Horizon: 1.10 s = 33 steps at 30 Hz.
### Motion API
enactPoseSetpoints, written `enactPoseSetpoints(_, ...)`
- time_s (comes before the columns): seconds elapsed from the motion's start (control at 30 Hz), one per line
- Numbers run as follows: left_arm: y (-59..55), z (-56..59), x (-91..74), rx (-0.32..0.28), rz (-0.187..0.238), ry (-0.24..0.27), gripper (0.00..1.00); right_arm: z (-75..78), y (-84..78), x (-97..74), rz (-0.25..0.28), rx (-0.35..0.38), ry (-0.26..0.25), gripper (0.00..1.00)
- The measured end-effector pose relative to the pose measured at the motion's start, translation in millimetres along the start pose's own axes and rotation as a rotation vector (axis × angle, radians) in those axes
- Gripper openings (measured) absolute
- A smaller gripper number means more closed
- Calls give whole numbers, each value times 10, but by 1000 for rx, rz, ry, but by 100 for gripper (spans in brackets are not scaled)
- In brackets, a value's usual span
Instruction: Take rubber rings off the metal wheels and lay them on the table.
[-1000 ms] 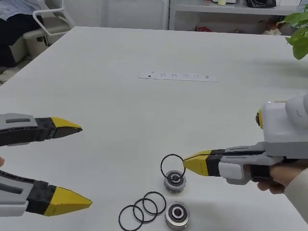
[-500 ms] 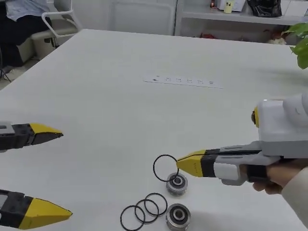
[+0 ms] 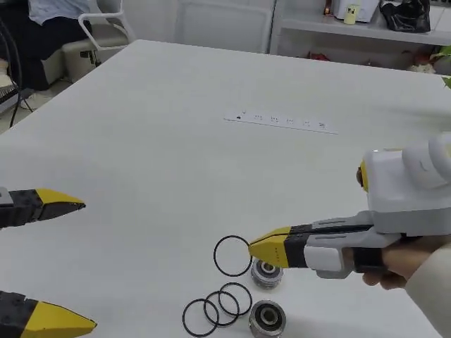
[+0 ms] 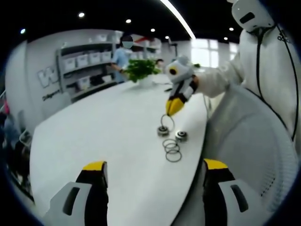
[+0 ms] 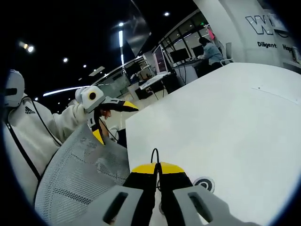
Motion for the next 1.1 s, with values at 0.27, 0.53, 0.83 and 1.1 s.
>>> enactPoseSetpoints(0.27, -48, 16, 7, -27, 0, 2, 85, -74, -23, 182, -49, -18, 49, 0)
enactPoseSetpoints(0.53, -98, 26, 9, -42, -5, 5, 86, -125, -117, 390, -103, -20, 93, 0)
enactPoseSetpoints(0.83, -123, 13, -6, -60, -3, 17, 86, -110, -234, 610, -162, -23, 120, 0)
enactPoseSetpoints(1.1, -140, -7, -11, -64, -7, 25, 85, -48, -370, 709, -199, 7, 122, 0)
Point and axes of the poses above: the centre of the closed fingertips' face, and the gripper's own axes: x roughly forward along the fingers, z roughly to its right, y roughly out of its top, the point moved 2 cm from there along -x, roughly backward along the fingers, and after that the axes turned 12 degrees about -z, right-handed, at the moved point
